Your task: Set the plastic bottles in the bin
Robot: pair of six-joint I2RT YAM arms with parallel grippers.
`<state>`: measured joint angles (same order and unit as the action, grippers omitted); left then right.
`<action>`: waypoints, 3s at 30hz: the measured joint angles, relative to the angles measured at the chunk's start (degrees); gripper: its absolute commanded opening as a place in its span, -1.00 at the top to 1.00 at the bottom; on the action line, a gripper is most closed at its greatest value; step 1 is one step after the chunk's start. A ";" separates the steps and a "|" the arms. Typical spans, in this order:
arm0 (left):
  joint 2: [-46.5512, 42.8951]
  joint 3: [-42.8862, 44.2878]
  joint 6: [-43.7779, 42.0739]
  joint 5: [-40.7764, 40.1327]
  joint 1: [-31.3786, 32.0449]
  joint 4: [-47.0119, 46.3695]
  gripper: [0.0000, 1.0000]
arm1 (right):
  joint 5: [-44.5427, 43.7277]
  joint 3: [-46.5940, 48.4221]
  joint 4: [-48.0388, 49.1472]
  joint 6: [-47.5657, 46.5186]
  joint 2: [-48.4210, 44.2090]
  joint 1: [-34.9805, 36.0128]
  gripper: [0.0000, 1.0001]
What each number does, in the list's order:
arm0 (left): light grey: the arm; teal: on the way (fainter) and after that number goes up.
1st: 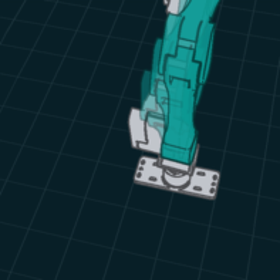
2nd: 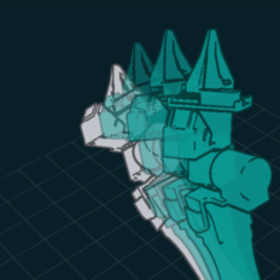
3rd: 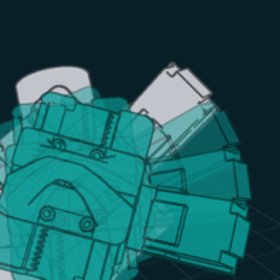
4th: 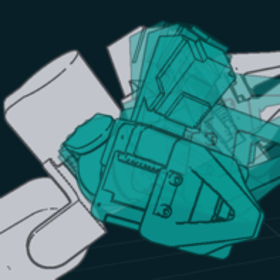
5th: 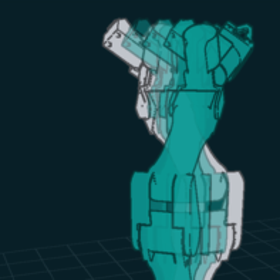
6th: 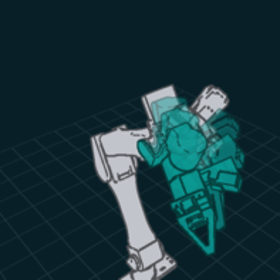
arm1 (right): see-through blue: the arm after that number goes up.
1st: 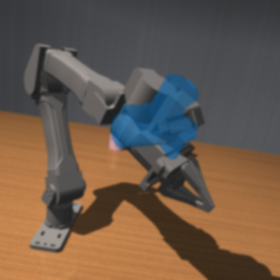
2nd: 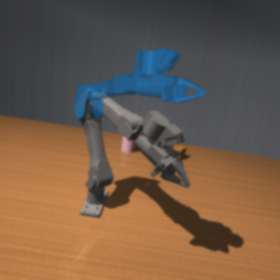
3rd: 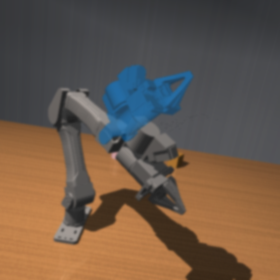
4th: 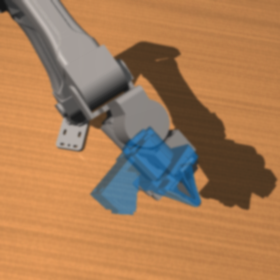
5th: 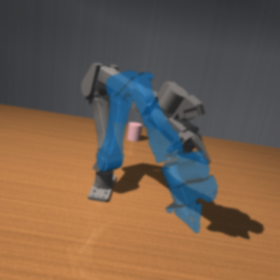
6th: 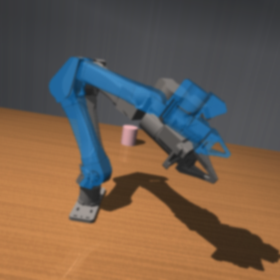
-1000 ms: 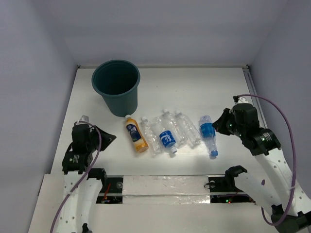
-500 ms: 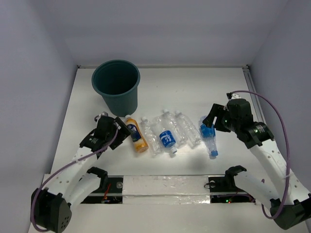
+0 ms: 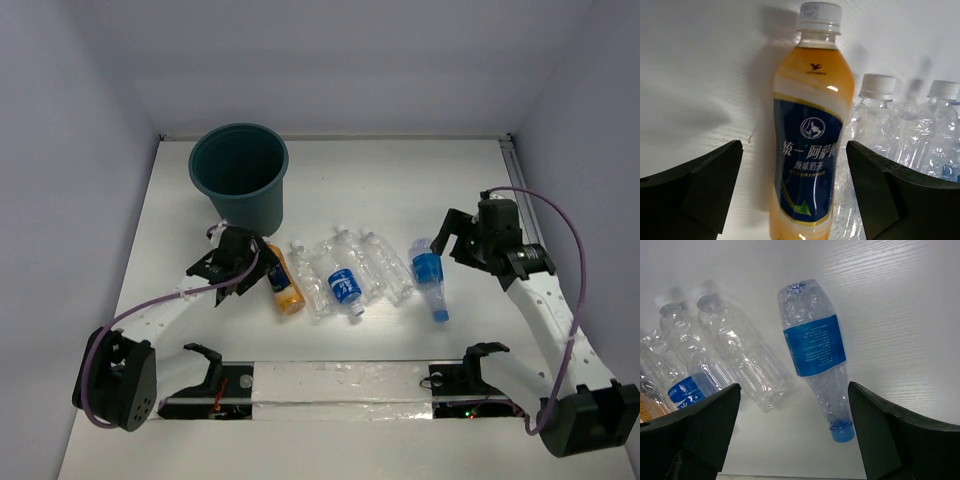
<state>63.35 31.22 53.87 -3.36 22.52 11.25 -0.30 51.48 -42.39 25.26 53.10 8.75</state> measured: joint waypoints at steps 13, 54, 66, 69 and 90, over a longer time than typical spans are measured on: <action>8.17 1.38 -1.29 -2.10 1.05 -6.14 -0.16 | 3.19 -0.76 7.50 -0.37 20.06 -1.57 -0.92; 7.30 62.53 -22.84 -7.98 0.76 10.93 0.34 | -2.64 21.09 3.17 -2.16 21.64 -2.05 -0.06; 32.50 73.50 -29.86 -15.54 -11.50 9.11 -0.67 | 9.16 37.46 6.82 6.58 20.13 9.84 -0.11; 33.59 73.29 -30.08 -14.34 -11.32 10.19 -0.74 | 10.05 46.38 9.73 9.27 26.95 13.03 -0.13; -18.71 16.63 -16.92 6.99 -4.07 13.62 -0.15 | -5.42 94.14 30.08 17.07 76.00 31.26 -0.57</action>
<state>44.64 47.86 36.95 3.64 18.46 24.86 -5.72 145.62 -12.32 42.33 129.10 40.01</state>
